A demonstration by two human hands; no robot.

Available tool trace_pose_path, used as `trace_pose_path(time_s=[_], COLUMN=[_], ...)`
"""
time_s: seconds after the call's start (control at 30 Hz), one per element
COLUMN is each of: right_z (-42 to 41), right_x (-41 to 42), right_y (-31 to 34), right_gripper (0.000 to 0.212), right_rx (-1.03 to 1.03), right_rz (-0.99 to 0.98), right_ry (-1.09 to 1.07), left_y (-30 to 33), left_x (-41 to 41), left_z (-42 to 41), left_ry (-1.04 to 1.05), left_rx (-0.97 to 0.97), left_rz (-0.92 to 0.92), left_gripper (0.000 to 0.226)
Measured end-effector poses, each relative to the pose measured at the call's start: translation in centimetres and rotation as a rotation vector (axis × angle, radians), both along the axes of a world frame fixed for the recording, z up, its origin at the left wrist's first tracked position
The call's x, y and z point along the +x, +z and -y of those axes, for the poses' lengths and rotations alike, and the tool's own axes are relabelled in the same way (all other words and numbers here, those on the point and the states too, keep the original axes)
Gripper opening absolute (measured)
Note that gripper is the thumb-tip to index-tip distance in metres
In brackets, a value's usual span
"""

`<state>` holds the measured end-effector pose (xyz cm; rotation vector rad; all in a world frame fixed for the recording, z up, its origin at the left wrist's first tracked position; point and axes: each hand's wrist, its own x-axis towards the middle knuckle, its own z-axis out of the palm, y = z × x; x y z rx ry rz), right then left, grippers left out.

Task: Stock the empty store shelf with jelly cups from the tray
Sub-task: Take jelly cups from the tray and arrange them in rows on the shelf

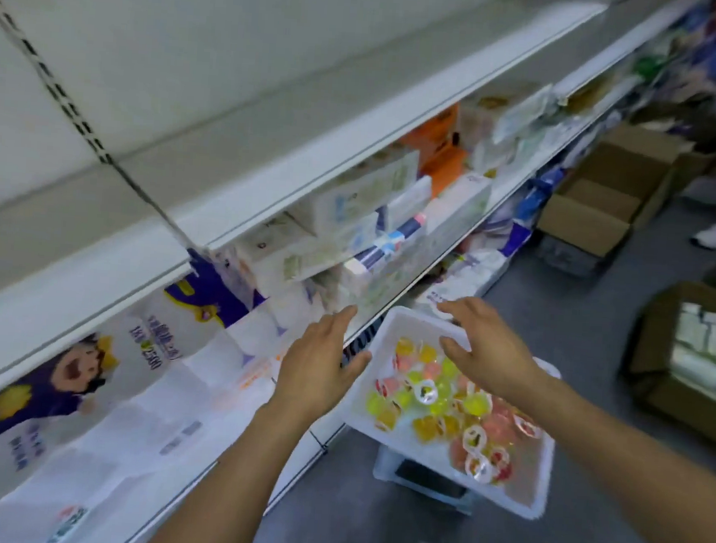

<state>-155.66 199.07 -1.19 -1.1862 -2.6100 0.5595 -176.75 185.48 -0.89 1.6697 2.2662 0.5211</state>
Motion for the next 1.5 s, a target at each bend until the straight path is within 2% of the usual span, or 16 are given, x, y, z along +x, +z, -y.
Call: trace_pose_path(time_s=[0.2, 0.47, 0.57, 0.63, 0.73, 0.8, 0.93, 1.03, 1.17, 1.27, 1.5], right_z=[-2.0, -3.4, -4.8, -5.5, -6.2, -6.4, -6.9, -7.2, -7.1, -6.7, -5.8], right_x=[4.0, 2.0, -0.3, -1.7, -2.8, -3.1, -2.9, -2.6, -2.2, -2.0, -2.0], right_y=[-8.7, -20.9, -25.8, -28.8, -32.4, -34.3, -36.1, -35.7, -32.9, -29.5, -18.7], right_gripper=[0.056, 0.051, 0.052, 0.057, 0.072, 0.071, 0.044, 0.048, 0.059, 0.057, 0.060], right_rx=[-0.249, -0.441, -0.411, -0.314, -0.110, -0.008, 0.163, 0.149, 0.005, -0.109, -0.256], right_rz=[0.220, 0.416, 0.451, 0.506, 0.594, 0.641, 0.615, 0.557, 0.427, 0.347, 0.092], right_ry=[-0.062, -0.031, -0.024, -0.011, 0.035, 0.066, 0.121, 0.100, -0.010, -0.062, -0.097], left_y=[-8.2, -22.2, -27.5, -30.2, -33.3, -34.4, -35.3, -34.5, -31.6, -28.3, -18.0], left_x=[2.8, 1.7, 1.5, 1.5, 1.9, 2.3, 2.7, 2.8, 3.0, 2.7, 1.5], left_z=[-4.5, -9.9, -12.5, -14.0, -15.7, -16.2, -16.8, -16.9, -16.0, -15.1, -12.1], left_ry=[-0.032, -0.060, -0.061, -0.065, -0.109, -0.142, -0.136, -0.084, -0.024, 0.110, 0.336], left_rx=[-0.264, -0.580, -0.600, -0.604, -0.668, -0.702, -0.721, -0.726, -0.645, -0.569, -0.378], left_rz=[0.171, 0.276, 0.262, 0.206, 0.013, -0.127, -0.266, -0.217, -0.138, 0.045, 0.589], left_gripper=[0.061, 0.059, 0.056, 0.056, 0.050, 0.042, 0.037, 0.048, 0.056, 0.057, 0.040])
